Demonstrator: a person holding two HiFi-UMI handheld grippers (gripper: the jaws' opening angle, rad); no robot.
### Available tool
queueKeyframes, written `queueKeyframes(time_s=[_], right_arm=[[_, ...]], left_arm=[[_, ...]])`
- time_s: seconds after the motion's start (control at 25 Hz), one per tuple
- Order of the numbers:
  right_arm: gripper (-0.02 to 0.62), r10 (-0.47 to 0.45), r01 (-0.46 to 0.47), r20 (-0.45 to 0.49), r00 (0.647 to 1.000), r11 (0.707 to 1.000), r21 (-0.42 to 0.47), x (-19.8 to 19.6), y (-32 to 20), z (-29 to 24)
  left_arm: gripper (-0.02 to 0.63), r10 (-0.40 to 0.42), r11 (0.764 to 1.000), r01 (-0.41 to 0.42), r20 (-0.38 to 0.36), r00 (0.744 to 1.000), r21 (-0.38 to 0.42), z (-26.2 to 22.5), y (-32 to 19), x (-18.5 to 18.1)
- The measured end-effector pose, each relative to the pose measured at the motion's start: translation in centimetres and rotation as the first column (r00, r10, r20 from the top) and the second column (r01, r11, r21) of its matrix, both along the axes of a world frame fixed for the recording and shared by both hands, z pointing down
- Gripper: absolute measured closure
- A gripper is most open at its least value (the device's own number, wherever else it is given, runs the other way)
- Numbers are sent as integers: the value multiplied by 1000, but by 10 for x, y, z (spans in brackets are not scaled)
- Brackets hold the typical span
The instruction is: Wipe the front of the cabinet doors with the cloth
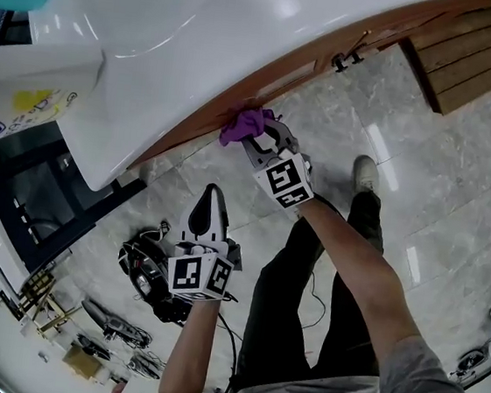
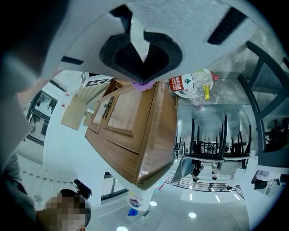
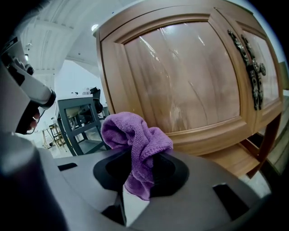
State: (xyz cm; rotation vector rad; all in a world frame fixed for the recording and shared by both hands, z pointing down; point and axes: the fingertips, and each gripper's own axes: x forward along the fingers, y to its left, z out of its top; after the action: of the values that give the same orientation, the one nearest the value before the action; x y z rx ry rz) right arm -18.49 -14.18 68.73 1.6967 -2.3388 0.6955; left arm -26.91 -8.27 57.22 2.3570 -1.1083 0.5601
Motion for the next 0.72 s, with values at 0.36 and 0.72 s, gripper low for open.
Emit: queueKeyframes(time_s=[0.36, 0.72], right_arm=[[500, 15, -15, 21, 1000, 1000, -6, 13, -2, 0], [500, 17, -17, 24, 1000, 1000, -10, 39, 0, 0]], left_arm=[[597, 9, 1000, -8, 11, 1000, -15, 2, -1, 13], [597, 21, 1000, -21, 8, 1000, -20, 3, 1, 39]])
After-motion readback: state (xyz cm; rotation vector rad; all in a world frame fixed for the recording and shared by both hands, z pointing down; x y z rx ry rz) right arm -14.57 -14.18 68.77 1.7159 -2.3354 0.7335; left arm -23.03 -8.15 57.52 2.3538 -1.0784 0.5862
